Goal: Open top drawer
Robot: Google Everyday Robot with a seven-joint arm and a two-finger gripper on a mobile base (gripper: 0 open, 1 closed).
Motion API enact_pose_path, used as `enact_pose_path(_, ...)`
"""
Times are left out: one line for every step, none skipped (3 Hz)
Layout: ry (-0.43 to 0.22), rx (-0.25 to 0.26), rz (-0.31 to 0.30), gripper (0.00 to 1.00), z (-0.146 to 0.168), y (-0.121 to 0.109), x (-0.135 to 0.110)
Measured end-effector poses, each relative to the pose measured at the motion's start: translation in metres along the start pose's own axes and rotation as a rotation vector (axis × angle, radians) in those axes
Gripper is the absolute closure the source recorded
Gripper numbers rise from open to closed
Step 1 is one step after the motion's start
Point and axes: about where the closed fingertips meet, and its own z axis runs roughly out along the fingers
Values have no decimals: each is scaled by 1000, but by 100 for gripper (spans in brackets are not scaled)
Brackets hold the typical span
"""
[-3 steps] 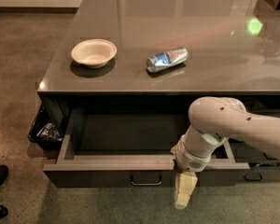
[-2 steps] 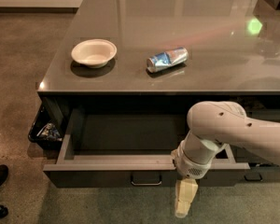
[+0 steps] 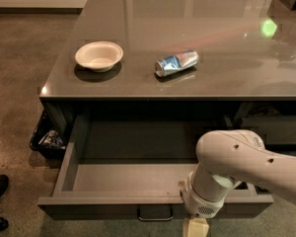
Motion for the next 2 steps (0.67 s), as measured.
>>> enact_pose_path(12,-8,8,0,-3,4,-3)
enact_pose_path(25,-27,14,0,-6,21,-6)
